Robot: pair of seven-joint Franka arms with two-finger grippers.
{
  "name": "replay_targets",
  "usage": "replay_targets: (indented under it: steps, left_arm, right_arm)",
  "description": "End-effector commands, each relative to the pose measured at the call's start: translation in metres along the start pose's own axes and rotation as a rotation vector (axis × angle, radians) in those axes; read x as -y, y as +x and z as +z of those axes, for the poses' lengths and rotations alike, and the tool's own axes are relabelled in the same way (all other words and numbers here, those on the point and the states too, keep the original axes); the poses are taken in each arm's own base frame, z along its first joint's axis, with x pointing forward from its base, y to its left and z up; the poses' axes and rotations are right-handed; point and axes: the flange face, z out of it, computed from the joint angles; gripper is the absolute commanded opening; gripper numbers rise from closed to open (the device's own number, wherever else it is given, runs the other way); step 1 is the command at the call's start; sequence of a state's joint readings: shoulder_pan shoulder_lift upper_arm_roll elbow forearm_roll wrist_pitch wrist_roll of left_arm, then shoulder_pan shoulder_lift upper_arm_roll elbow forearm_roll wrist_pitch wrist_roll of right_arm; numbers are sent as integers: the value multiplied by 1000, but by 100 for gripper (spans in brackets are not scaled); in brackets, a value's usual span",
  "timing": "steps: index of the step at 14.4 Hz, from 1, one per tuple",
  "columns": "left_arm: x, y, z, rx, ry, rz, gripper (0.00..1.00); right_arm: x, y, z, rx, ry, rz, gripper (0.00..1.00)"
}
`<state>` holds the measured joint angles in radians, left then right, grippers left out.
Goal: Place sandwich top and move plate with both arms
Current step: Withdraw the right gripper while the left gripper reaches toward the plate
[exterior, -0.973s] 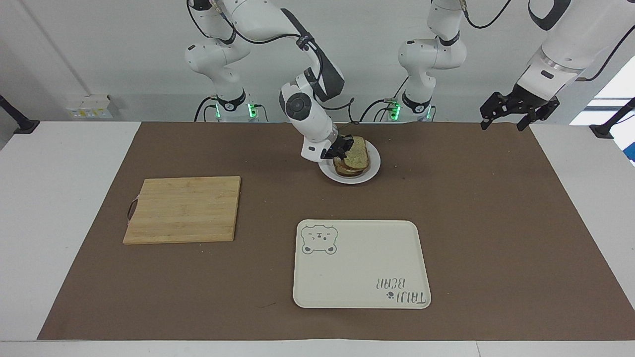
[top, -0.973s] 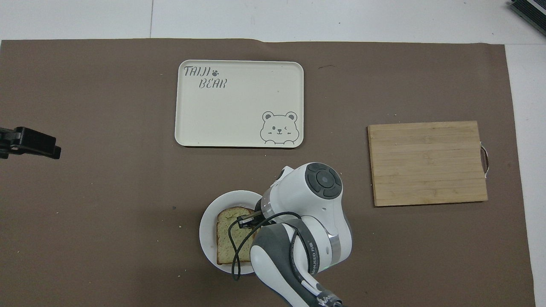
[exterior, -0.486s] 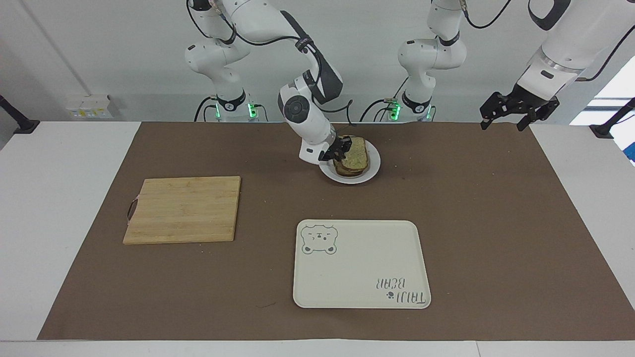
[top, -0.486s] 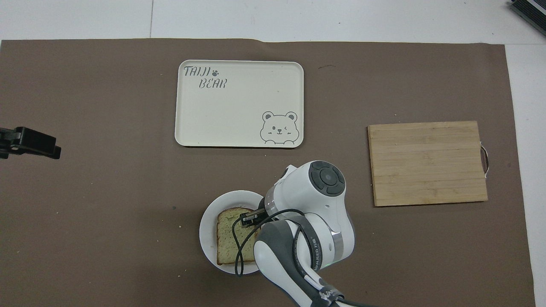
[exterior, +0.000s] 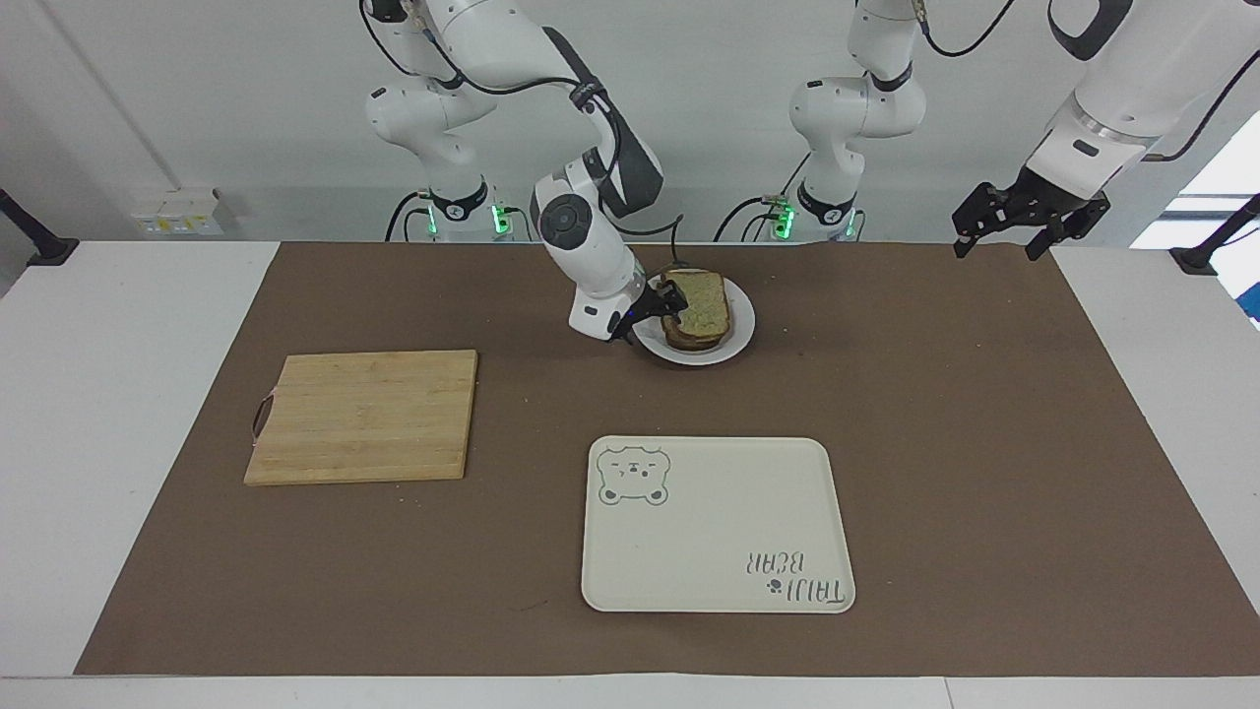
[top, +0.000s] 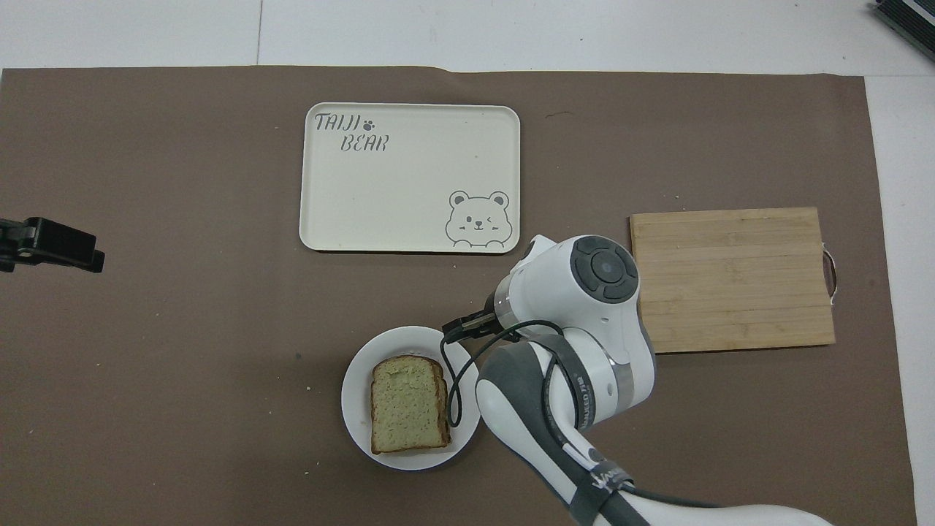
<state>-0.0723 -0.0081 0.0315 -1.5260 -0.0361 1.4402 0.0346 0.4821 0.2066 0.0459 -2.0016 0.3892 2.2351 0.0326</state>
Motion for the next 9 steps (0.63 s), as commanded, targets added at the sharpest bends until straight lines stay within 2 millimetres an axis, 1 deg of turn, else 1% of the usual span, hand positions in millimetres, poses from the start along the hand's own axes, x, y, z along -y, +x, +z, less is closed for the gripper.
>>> replay_targets:
  steps: [1, 4, 5, 7, 9]
  left_arm:
    - [1, 0, 0, -4, 10, -9, 100]
    - [0, -1, -2, -8, 10, -8, 100]
    - [1, -1, -1, -8, 10, -9, 100]
    - [1, 1, -4, -24, 9, -9, 100]
    - [-3, -2, -5, -14, 11, -3, 100]
  right_arm:
    - [-27, 4, -40, -49, -20, 8, 100]
    - [-61, 5, -78, -86, -111, -3, 100]
    - [-63, 9, -91, -102, -154, -29, 100]
    - [-74, 15, -114, -75, -234, -53, 100]
    - [-77, 16, -126, -61, -275, -66, 100]
